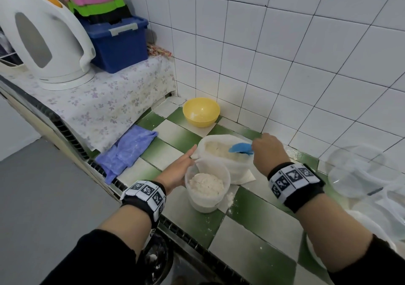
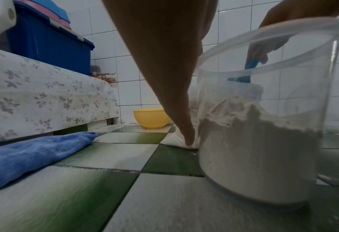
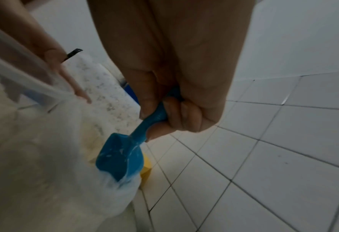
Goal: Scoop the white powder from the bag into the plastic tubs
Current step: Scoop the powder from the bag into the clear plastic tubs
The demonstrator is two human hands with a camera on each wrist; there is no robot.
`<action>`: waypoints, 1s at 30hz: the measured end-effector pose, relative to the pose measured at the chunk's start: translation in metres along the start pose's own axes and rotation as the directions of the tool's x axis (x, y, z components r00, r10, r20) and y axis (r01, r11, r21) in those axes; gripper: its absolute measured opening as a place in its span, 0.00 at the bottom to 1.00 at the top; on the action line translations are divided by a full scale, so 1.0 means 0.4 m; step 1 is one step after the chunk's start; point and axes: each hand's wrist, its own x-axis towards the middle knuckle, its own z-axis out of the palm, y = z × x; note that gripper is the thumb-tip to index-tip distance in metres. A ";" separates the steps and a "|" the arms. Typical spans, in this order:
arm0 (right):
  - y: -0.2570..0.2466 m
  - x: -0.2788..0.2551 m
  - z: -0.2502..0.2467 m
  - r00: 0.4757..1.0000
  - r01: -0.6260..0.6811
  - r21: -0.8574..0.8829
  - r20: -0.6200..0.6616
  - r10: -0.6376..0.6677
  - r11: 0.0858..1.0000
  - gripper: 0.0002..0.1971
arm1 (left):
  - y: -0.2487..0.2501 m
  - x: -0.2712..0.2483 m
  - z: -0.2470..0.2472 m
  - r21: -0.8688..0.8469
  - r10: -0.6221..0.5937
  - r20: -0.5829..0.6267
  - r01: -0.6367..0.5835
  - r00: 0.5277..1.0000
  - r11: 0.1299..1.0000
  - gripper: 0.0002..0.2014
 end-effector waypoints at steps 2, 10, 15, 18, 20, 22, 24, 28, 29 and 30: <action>-0.016 0.004 0.022 1.000 0.002 -0.017 0.012 -0.001 1.000 0.12 | 0.000 -0.004 0.000 -0.007 0.004 0.005 -0.004 1.000 1.000 0.27; -0.033 0.044 0.060 0.973 -0.105 0.147 0.218 0.071 0.984 0.13 | -0.019 0.013 0.007 -0.042 0.055 0.037 -0.053 0.998 0.998 0.25; -0.035 0.052 0.063 0.947 -0.187 0.284 0.307 0.096 0.941 0.18 | -0.009 0.002 0.010 0.061 0.068 0.092 -0.074 0.993 0.995 0.23; -0.038 0.049 0.054 0.936 -0.248 0.345 0.325 0.133 0.905 0.18 | -0.009 0.000 0.012 0.016 0.046 0.076 -0.047 0.996 0.999 0.25; -0.034 0.051 0.054 0.931 -0.304 0.450 0.327 0.162 0.840 0.19 | -0.008 0.000 0.012 -0.016 0.039 0.065 -0.038 0.997 0.999 0.24; -0.026 0.048 0.055 0.929 -0.338 0.522 0.319 0.188 0.783 0.19 | -0.006 -0.003 0.015 -0.027 0.038 0.065 -0.037 0.997 0.999 0.22; -0.018 0.053 0.059 0.922 -0.350 0.553 0.344 0.175 0.756 0.17 | -0.003 -0.009 0.018 -0.033 0.042 0.069 -0.040 0.997 0.999 0.21; -0.007 0.053 0.067 0.913 -0.389 0.673 0.371 0.168 0.629 0.16 | -0.002 -0.014 0.023 -0.054 0.023 0.041 -0.021 0.999 0.998 0.21; -0.007 0.052 0.067 0.907 -0.406 0.686 0.383 0.175 0.604 0.16 | -0.003 -0.015 0.022 -0.065 0.019 0.025 -0.017 1.000 0.998 0.21; -0.006 0.049 0.067 0.899 -0.425 0.703 0.400 0.177 0.570 0.16 | -0.004 -0.017 0.023 -0.075 0.015 0.013 -0.014 1.000 0.997 0.21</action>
